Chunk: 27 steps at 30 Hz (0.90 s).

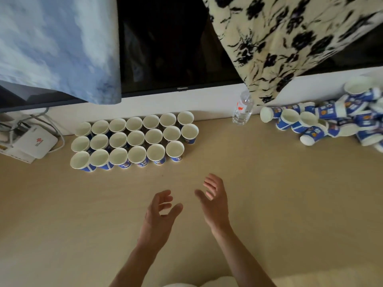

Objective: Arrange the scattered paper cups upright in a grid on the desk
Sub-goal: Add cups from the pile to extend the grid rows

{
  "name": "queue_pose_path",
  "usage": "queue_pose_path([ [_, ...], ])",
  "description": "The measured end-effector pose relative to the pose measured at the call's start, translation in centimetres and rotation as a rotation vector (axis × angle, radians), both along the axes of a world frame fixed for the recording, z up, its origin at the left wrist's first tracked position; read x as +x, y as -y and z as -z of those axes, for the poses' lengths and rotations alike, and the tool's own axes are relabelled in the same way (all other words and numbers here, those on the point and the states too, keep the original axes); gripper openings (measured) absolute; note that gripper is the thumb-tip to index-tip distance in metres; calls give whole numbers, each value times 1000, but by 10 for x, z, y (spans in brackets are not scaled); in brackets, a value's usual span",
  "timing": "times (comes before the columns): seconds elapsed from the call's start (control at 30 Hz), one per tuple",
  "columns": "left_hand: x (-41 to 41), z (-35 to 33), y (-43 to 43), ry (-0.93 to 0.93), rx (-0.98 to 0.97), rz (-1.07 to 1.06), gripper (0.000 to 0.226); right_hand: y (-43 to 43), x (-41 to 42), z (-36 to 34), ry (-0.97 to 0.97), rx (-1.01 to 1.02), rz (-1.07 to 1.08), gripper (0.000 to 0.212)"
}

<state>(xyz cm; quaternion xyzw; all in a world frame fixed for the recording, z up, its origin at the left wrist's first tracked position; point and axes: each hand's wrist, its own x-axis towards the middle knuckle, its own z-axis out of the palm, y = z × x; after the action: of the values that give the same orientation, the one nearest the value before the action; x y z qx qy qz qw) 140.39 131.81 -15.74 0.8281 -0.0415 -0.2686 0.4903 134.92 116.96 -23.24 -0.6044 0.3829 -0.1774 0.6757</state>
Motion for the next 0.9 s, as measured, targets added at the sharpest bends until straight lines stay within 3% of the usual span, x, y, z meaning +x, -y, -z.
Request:
queue_pose_path([
  [0.27,-62,-20,32,13,-171,-191,42,46,-48,-43,75,-31,-167,45],
  [0.63,-135,-54,23,207,-184,-302,47,55,-94,-72,193,-31,-289,37],
  [0.9,-207,-75,53,236,-300,-420,28,79,-175,-98,207,-112,-350,37],
])
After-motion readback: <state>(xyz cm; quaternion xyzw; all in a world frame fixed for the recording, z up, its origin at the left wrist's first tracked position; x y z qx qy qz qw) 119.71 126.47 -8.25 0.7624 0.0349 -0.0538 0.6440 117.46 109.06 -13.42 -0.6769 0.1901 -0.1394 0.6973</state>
